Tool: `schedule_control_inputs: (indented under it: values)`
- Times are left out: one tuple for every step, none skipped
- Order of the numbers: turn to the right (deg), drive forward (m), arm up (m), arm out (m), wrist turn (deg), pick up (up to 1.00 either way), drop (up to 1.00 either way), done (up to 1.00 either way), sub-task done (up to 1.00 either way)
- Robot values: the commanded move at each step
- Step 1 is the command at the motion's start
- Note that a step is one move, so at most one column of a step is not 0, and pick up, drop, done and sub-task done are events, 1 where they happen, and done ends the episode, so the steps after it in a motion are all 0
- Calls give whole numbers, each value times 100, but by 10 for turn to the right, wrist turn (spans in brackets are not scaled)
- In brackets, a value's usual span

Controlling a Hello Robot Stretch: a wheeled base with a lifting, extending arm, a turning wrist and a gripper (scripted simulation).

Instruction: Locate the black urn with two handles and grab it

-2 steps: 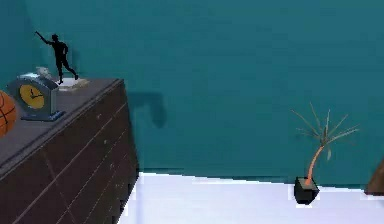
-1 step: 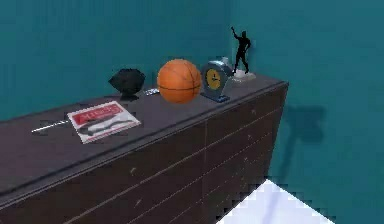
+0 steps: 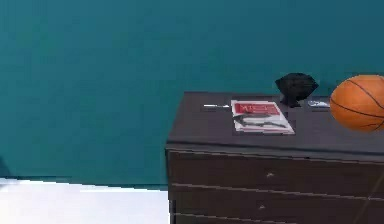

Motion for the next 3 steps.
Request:
schedule_control_inputs:
  values:
    - [-450,0,0,0,0,0,0,0,0]
    - [-150,0,0,0,0,0,0,0,0]
    - [450,0,0,0,0,0,0,0,0]
